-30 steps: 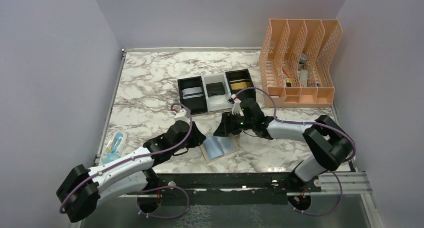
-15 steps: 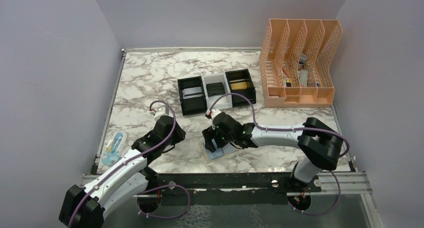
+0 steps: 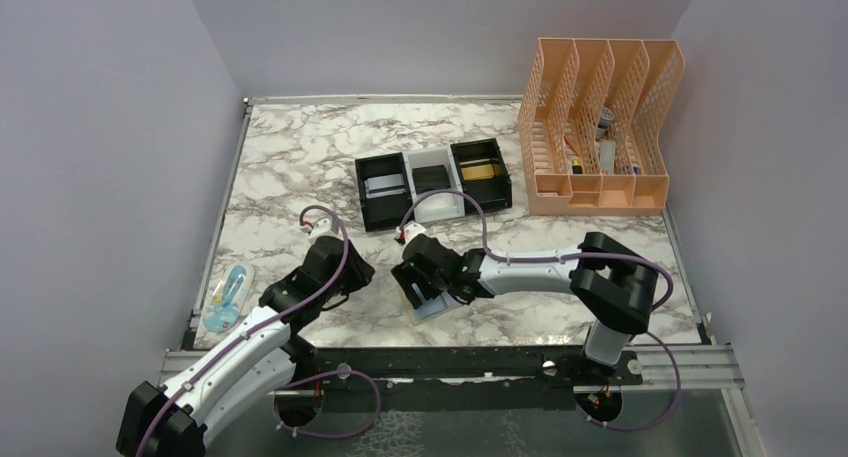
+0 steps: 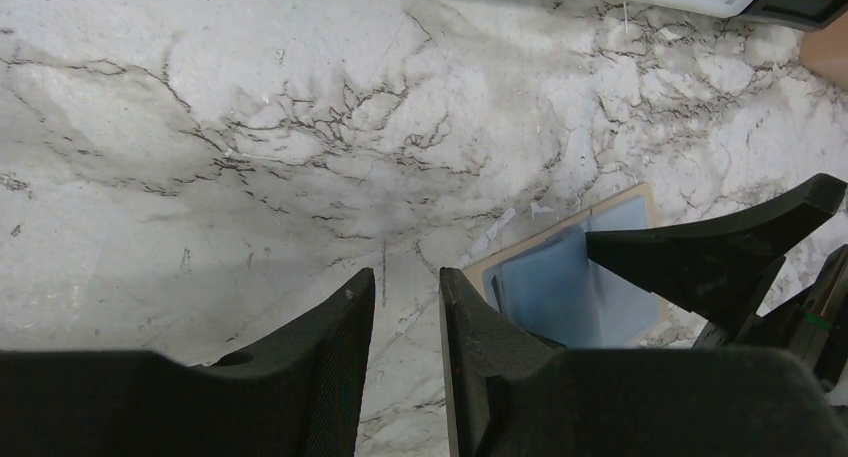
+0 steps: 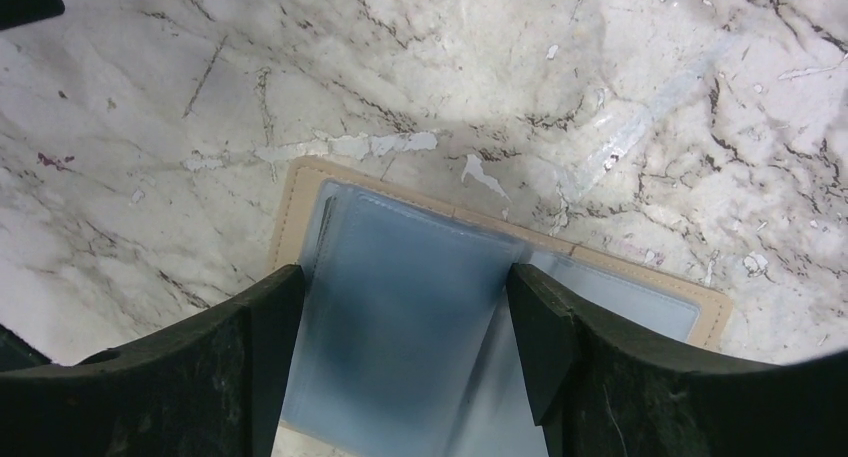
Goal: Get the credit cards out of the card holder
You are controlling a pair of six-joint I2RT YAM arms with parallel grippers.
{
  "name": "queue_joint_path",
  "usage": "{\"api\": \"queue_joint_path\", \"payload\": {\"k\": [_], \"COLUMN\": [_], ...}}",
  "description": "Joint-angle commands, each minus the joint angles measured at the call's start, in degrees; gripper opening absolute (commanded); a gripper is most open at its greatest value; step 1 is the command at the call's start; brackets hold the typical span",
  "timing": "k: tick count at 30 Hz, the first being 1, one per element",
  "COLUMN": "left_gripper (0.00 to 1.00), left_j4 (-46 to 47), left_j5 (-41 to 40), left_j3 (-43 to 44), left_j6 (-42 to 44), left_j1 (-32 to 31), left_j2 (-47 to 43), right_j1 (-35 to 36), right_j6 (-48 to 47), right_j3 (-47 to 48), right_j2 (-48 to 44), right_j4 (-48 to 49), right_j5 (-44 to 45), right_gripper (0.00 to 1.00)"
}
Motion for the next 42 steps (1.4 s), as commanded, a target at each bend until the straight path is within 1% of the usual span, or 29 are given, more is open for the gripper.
{"api": "queue_joint_path", "payload": {"k": [1, 4, 7, 10, 12, 13, 18, 23, 27, 31, 35, 37, 42], "left_gripper": [0.33, 0.33, 0.33, 0.33, 0.33, 0.33, 0.33, 0.33, 0.33, 0.33, 0.33, 0.34, 0.41], "left_j4": [1.04, 2.33, 4.59, 7.07, 8.56, 9.18, 12.70, 16.35, 19.15, 21.58, 28.32, 29.78, 31.74], "left_j5": [2.69, 4.56, 7.32, 10.59, 12.56, 13.52, 17.84, 20.81, 23.35, 24.88, 26.78, 26.35, 23.36], "left_j3": [-0.81, -1.16, -1.57, -1.99, -2.18, -2.23, -2.94, -4.36, -5.29, -6.35, -9.71, -11.08, -12.48], "left_j6": [1.03, 1.24, 1.97, 2.52, 2.81, 3.06, 3.51, 2.79, 1.85, 0.38, -3.63, -4.49, -5.60], "left_j1": [0.25, 0.19, 0.17, 0.23, 0.20, 0.17, 0.17, 0.17, 0.04, -0.48, -1.67, -2.83, -7.32], "left_j2": [-0.77, -0.52, -0.13, 0.09, 0.12, 0.10, 0.32, 1.45, 2.32, 1.16, -0.12, -0.12, 1.28], "right_j1": [0.37, 0.35, 0.30, 0.22, -0.24, -0.93, -7.52, -10.60, -12.34, -13.87, -14.96, -15.15, -15.25], "right_j6": [1.62, 2.58, 2.94, 3.03, 2.89, 2.84, 6.10, 8.18, 9.59, 10.96, 12.99, 13.52, 13.64], "right_j3": [0.17, -0.32, -0.84, -1.27, -1.45, -1.82, -7.75, -10.83, -12.40, -13.98, -15.11, -15.14, -15.05], "right_j2": [3.78, 3.64, 2.78, 1.75, 1.32, 0.96, -1.88, -2.77, -3.00, -3.26, -3.00, -2.85, -2.50], "right_j4": [-3.19, -2.89, -1.55, 0.06, 1.07, 2.17, 11.47, 16.36, 18.43, 21.29, 24.09, 24.63, 24.60], "right_j5": [2.90, 3.25, 1.82, 0.32, -1.38, -3.02, -19.29, -26.36, -28.18, -31.39, -34.01, -34.62, -34.93], "right_gripper": [0.73, 0.67, 0.62, 0.59, 0.59, 0.59, 0.58, 0.58, 0.58, 0.58, 0.58, 0.58, 0.58]}}
